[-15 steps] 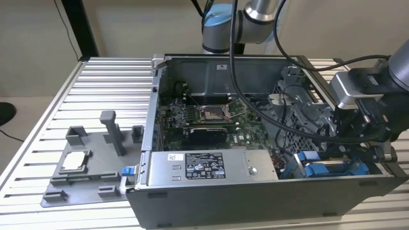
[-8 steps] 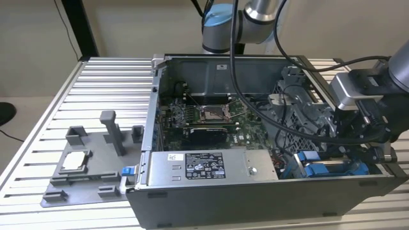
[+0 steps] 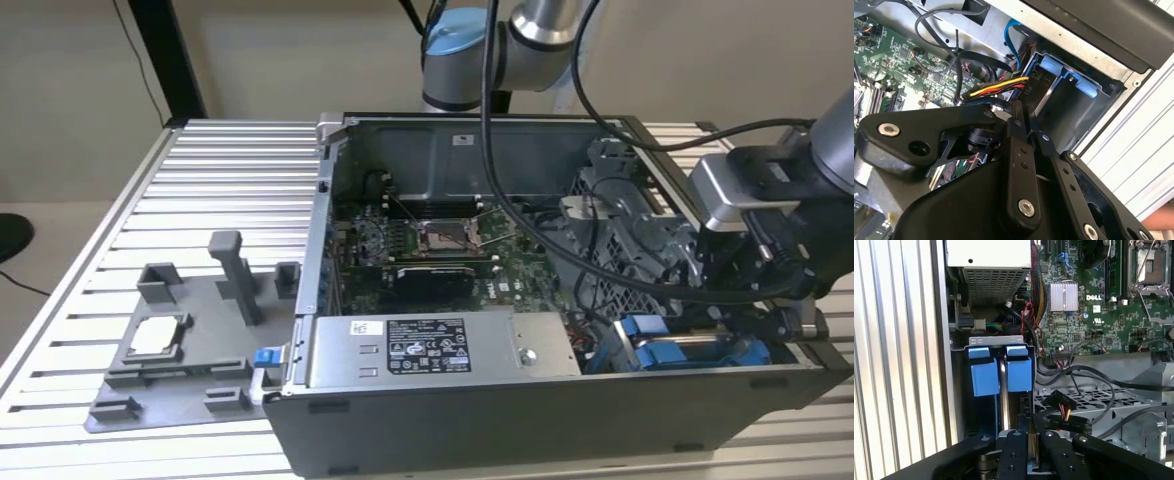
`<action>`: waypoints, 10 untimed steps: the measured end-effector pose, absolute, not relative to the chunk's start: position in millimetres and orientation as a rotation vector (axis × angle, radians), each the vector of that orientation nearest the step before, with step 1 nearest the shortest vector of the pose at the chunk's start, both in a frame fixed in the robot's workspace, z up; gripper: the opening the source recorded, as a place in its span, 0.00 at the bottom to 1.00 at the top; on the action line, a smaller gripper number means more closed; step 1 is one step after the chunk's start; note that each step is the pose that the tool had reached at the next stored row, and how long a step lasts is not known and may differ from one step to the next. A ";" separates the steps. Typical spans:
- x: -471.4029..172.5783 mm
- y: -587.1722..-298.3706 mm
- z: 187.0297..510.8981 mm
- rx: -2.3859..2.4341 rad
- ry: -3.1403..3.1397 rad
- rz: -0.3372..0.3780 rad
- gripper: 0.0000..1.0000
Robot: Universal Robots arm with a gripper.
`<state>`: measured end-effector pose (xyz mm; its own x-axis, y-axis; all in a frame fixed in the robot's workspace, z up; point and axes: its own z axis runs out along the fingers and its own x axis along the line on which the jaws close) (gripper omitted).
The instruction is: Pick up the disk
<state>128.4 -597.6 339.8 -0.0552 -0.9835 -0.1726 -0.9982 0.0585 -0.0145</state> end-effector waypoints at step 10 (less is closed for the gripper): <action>128.5 -597.6 336.5 -2.061 2.182 0.163 0.00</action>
